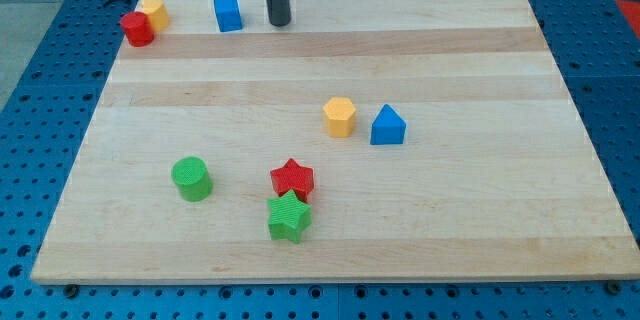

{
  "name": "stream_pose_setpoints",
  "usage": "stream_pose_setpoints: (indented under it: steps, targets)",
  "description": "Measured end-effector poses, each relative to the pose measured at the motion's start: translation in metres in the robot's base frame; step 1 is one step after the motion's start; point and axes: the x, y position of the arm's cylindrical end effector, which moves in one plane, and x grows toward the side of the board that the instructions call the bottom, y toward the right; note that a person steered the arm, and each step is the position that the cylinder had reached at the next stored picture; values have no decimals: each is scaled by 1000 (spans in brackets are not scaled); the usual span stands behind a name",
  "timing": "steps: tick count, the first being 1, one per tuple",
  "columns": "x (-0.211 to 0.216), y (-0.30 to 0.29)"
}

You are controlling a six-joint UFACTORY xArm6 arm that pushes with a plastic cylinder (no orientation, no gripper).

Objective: Push the blue cube to the yellow heart

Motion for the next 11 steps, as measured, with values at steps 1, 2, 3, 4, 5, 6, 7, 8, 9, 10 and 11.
stream_pose_setpoints:
  steps: [1,2,3,4,5,6,7,8,9,10,11]
  targets:
    - [2,-34]
    - [2,-60]
    - [2,-80]
    - [2,-90]
    - [2,-81]
    - [-6,-78]
    - [-15,-80]
    - [-15,-88]
    - [-15,-97]
    - [-15,-102]
    - [-15,-110]
